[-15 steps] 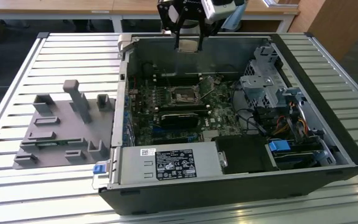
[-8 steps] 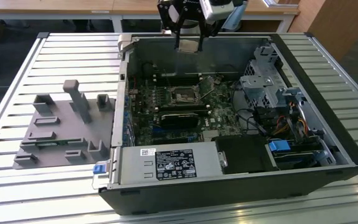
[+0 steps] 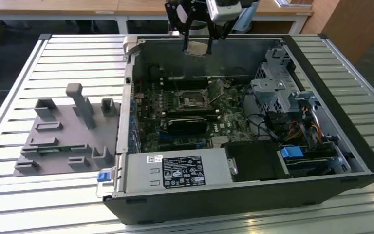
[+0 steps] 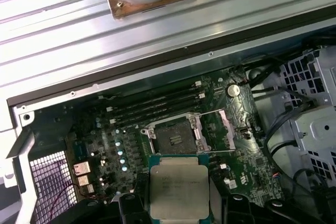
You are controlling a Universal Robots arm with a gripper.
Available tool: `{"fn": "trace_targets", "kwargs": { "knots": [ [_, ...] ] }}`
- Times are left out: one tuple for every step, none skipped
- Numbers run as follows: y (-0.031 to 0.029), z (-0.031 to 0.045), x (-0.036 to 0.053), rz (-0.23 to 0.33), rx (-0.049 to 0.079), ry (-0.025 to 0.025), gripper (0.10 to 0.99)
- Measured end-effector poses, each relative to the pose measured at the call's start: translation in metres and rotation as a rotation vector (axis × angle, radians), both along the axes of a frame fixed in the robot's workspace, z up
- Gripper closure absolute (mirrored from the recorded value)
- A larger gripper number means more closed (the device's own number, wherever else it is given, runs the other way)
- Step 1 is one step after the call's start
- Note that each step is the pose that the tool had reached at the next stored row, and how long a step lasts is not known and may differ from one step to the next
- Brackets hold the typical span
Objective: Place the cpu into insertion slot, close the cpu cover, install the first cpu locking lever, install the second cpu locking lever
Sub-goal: 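Place the cpu into insertion slot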
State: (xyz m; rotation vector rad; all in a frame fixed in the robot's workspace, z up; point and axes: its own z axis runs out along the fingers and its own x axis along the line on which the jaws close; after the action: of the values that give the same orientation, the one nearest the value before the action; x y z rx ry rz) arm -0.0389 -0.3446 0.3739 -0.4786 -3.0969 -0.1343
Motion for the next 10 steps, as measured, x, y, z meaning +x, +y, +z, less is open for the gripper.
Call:
{"fn": "trace_targets", "kwargs": {
  "knots": [
    [0.0000,0.0000,0.0000,-0.008,0.000,0.0001,0.545],
    [0.0000,-0.0001,0.0000,-0.015,0.000,0.0001,0.545],
    [0.0000,-0.0001,0.0000,-0.022,-0.001,0.0000,0.545],
    [0.0000,-0.0001,0.0000,-0.028,-0.001,0.0000,0.545],
    [0.0000,-0.0002,0.0000,-0.035,-0.001,0.0000,0.545],
    [0.0000,-0.0002,0.0000,-0.042,-0.001,0.0000,0.545],
    [0.0000,-0.0002,0.0000,-0.049,-0.002,0.0000,0.545],
    [0.0000,-0.0003,0.0000,-0.056,-0.002,0.0000,0.545],
    [0.0000,-0.0003,0.0000,-0.065,-0.002,0.0000,0.545],
    [0.0000,-0.0004,0.0000,-0.073,-0.002,0.0000,0.545]
  ]
}}
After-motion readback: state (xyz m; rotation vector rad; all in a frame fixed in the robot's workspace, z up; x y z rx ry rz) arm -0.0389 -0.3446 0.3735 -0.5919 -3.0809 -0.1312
